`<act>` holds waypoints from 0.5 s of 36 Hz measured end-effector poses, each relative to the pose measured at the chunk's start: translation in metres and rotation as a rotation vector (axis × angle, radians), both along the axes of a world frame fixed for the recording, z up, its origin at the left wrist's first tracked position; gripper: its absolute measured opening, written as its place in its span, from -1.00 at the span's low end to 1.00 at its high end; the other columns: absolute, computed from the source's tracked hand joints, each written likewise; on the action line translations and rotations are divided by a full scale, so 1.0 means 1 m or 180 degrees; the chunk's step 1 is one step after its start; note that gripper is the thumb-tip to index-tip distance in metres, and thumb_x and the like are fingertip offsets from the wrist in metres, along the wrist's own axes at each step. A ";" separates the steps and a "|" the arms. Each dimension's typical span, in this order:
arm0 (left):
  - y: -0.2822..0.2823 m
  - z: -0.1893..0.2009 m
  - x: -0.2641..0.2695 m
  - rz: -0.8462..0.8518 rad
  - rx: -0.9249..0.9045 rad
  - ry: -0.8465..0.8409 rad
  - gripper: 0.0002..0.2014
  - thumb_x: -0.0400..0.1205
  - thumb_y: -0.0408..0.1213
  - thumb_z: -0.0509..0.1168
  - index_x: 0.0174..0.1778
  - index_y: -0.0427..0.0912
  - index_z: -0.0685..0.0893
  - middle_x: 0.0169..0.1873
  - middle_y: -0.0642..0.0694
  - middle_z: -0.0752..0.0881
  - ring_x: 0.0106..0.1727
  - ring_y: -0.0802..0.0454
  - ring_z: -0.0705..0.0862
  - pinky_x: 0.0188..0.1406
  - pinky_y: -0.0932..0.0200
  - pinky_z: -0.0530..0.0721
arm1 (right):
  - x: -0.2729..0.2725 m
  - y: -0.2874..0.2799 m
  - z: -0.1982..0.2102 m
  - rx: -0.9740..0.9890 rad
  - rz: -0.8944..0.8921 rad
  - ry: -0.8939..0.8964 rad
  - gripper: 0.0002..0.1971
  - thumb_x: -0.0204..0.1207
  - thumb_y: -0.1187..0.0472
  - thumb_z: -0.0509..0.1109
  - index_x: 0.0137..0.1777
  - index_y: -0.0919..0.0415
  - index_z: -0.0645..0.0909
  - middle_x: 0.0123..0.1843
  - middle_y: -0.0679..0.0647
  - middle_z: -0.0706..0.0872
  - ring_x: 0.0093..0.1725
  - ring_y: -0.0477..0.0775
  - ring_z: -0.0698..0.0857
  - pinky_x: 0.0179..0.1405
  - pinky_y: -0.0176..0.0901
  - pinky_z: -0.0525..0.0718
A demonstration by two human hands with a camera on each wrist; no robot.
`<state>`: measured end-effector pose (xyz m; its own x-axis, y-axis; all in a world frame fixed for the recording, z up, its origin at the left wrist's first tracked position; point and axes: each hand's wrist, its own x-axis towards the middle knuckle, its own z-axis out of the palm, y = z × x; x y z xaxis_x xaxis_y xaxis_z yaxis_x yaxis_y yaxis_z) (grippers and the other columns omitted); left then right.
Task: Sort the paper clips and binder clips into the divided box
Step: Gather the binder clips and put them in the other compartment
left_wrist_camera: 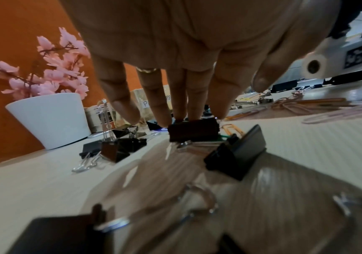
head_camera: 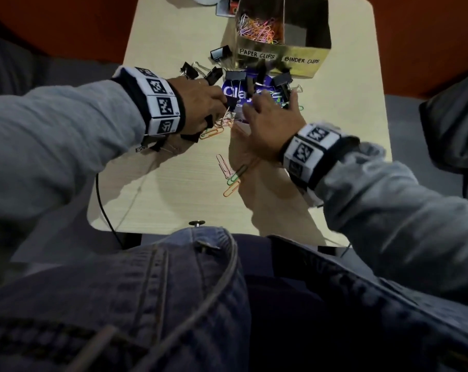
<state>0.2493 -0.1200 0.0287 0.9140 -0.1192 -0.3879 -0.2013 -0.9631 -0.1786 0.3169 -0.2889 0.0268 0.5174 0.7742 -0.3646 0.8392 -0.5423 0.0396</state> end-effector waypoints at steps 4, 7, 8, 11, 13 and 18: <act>0.001 0.004 0.001 0.0229 0.0064 0.0046 -0.55 0.63 -0.17 0.27 0.47 -0.04 0.47 0.50 -0.02 0.39 0.38 -0.18 0.46 0.11 -0.05 0.58 | 0.012 0.015 -0.008 -0.0399 0.0014 -0.0089 -0.44 0.64 -0.16 0.00 0.58 0.04 0.30 0.65 0.07 0.25 0.69 0.14 0.04 0.45 0.66 -0.24; 0.003 0.010 -0.001 0.0550 0.0073 0.0071 -0.53 0.59 -0.19 0.29 0.46 -0.07 0.47 0.48 -0.06 0.42 0.36 -0.23 0.46 0.13 -0.14 0.58 | 0.008 0.008 -0.004 -0.0449 0.0297 -0.0089 -0.47 0.68 -0.06 -0.07 0.61 0.05 0.25 0.69 0.02 0.15 0.70 0.11 -0.05 0.44 0.66 -0.26; 0.003 0.012 -0.002 0.0609 0.0032 0.0027 -0.52 0.58 -0.20 0.30 0.45 -0.09 0.47 0.45 -0.09 0.43 0.35 -0.24 0.47 0.13 -0.16 0.58 | 0.004 0.003 -0.001 -0.0450 0.0435 -0.0072 -0.49 0.68 0.01 -0.08 0.61 0.08 0.24 0.69 0.01 0.14 0.70 0.11 -0.06 0.44 0.67 -0.26; -0.003 0.013 -0.008 0.0516 -0.0169 -0.0269 -0.55 0.58 -0.21 0.30 0.40 -0.20 0.51 0.33 -0.22 0.48 0.27 -0.27 0.50 0.12 -0.12 0.56 | -0.011 -0.016 0.003 -0.0319 0.0765 -0.0039 -0.51 0.67 0.10 -0.02 0.60 0.13 0.26 0.67 0.04 0.18 0.70 0.11 0.02 0.41 0.70 -0.28; -0.013 0.010 -0.013 0.0392 -0.0257 -0.0271 -0.65 0.62 -0.20 0.25 0.30 -0.25 0.57 0.24 -0.27 0.53 0.22 -0.24 0.54 0.08 -0.05 0.53 | -0.020 -0.029 0.003 -0.0160 0.0913 0.0016 -0.51 0.66 0.09 0.07 0.59 0.09 0.28 0.65 0.02 0.23 0.66 0.09 0.17 0.40 0.69 -0.24; -0.035 0.001 -0.026 0.0521 -0.0288 0.0119 -0.68 0.59 -0.05 0.25 0.22 -0.08 0.58 0.11 -0.13 0.49 0.13 -0.13 0.53 0.01 -0.12 0.63 | -0.033 -0.050 0.002 0.0044 0.1061 0.0209 -0.48 0.60 0.09 0.13 0.59 0.00 0.30 0.65 -0.10 0.22 0.57 0.02 0.37 0.49 0.63 -0.07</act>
<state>0.2229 -0.1549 0.0298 0.9091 -0.0059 -0.4165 -0.0454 -0.9953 -0.0852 0.2839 -0.3387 0.0290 0.2107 0.9020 -0.3770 0.9710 -0.2376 -0.0260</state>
